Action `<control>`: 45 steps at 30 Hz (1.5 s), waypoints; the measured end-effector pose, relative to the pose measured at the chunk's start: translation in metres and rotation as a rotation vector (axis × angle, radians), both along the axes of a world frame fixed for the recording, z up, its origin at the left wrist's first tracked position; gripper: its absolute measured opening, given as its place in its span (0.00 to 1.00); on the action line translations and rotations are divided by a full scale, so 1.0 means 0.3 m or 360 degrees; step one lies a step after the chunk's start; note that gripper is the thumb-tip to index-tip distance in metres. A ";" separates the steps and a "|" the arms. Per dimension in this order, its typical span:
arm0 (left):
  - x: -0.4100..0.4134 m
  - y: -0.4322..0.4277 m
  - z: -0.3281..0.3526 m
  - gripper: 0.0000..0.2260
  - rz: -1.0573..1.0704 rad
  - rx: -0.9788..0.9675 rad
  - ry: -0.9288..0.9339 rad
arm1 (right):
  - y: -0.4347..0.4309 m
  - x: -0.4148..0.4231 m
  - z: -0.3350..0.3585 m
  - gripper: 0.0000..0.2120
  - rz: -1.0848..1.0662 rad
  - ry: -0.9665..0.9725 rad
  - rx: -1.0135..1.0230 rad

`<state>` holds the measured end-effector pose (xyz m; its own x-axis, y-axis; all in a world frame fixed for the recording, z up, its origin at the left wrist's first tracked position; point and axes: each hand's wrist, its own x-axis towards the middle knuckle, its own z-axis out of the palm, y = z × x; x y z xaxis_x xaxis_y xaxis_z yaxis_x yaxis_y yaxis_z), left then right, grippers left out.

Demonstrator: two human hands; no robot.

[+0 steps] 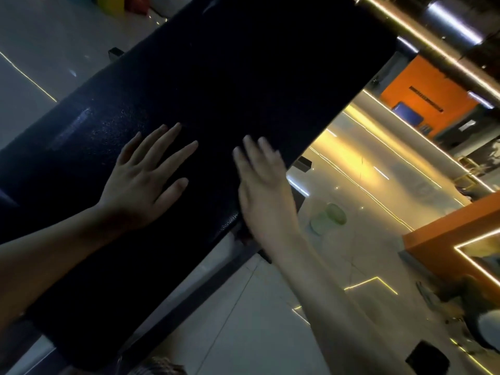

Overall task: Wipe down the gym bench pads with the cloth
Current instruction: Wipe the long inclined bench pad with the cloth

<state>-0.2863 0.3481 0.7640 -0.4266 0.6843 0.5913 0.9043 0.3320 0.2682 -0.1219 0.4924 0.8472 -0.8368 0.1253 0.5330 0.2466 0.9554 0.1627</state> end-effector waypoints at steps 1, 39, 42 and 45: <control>0.003 0.000 0.001 0.27 -0.0006 0.0008 -0.0007 | 0.067 -0.024 0.051 0.23 -0.0064 0.0119 -0.0075; 0.016 -0.001 0.012 0.26 0.0018 -0.0010 -0.0026 | 0.207 -0.167 0.218 0.27 -0.0540 0.0577 -0.0366; 0.019 -0.001 0.009 0.26 0.0029 0.0007 -0.0021 | 0.032 -0.122 0.070 0.25 -0.0513 0.0401 -0.0306; 0.013 0.001 0.005 0.26 0.0023 0.0028 -0.0010 | -0.184 -0.045 -0.119 0.28 -0.0418 0.0158 -0.0314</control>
<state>-0.2825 0.3486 0.7656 -0.4401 0.6676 0.6005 0.8978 0.3402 0.2798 -0.1355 0.4371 0.8114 -0.7074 0.4385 0.5544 0.4937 0.8678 -0.0564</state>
